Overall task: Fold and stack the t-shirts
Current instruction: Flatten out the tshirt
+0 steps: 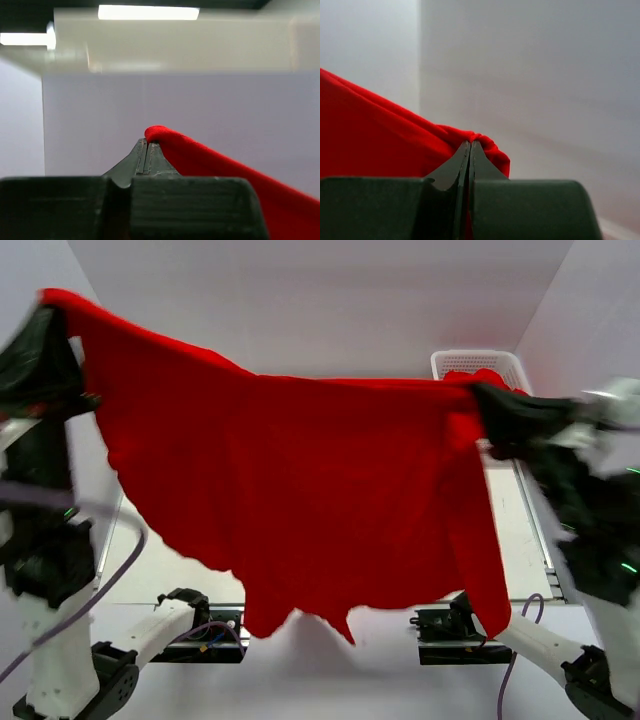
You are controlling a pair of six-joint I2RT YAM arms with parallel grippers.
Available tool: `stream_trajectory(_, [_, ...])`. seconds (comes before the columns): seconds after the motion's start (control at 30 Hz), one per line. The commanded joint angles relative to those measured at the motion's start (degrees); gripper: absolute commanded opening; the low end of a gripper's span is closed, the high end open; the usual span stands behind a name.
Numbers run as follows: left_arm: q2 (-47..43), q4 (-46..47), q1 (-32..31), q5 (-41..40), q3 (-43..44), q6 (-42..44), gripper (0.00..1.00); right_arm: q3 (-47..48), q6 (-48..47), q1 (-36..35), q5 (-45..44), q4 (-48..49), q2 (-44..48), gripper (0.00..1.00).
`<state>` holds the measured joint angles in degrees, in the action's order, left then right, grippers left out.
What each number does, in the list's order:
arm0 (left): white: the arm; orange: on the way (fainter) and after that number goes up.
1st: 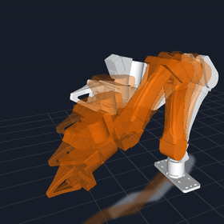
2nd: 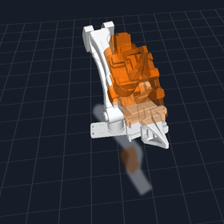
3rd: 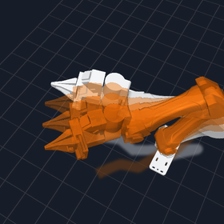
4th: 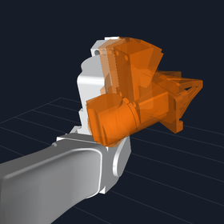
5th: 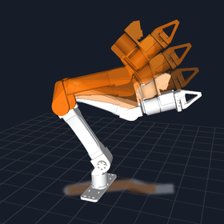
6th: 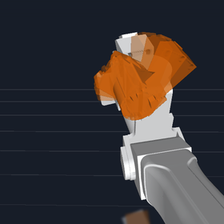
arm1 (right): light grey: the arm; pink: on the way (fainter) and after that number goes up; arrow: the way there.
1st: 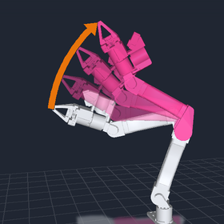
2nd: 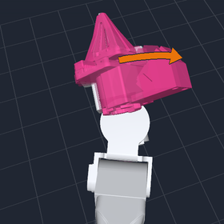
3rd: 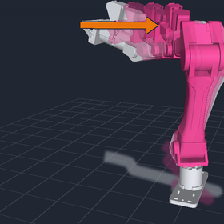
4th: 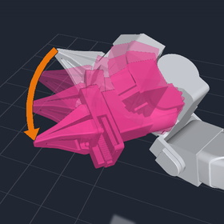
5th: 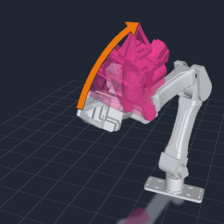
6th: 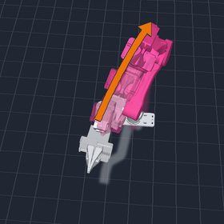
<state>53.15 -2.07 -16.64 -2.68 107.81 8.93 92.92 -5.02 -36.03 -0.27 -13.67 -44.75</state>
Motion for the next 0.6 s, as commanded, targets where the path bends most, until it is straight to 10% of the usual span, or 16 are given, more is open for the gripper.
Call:
stream_trajectory(0.0, [5.56, -0.66, 0.12, -9.97, -9.0, 1.35, 0.0, -14.5, 4.21, 0.17, -12.36, 8.27, -1.92, 0.0])
stream_trajectory(0.17, [13.63, 4.61, 1.18, -21.56, -31.99, -8.63, 0.0, -40.29, 13.34, 0.35, -33.2, 24.26, -9.28, 0.0])
stream_trajectory(0.33, [31.81, 6.54, 3.1, -25.54, -38.64, -15.87, 0.03, -41.8, 12.4, 1.75, -33.49, 27.94, -29.84, 0.08])
stream_trajectory(0.37, [39.59, 3.07, 3.11, -25.54, -34.55, -16.83, 0.51, -39.95, 12.75, 2.45, -32.17, 24.34, -34.83, 0.77])
stream_trajectory(0.4, [43.67, 0.68, 3.89, -24.67, -31.55, -17.45, 0.8, -34.71, 13.79, 2.54, -32.68, 22.65, -37.31, 0.9])
stream_trajectory(0.43, [47.54, -2.12, 4.42, -24.13, -27.87, -17.45, 1.0, -33.0, 14.94, 2.89, -33.38, 19.24, -41.34, 0.9])
stream_trajectory(0.57, [60.4, -16.73, 5.04, -23.43, -8.68, -20.0, 1.0, -27.01, 15.3, 4.92, -32.08, 14.11, -48.14, 0.9])
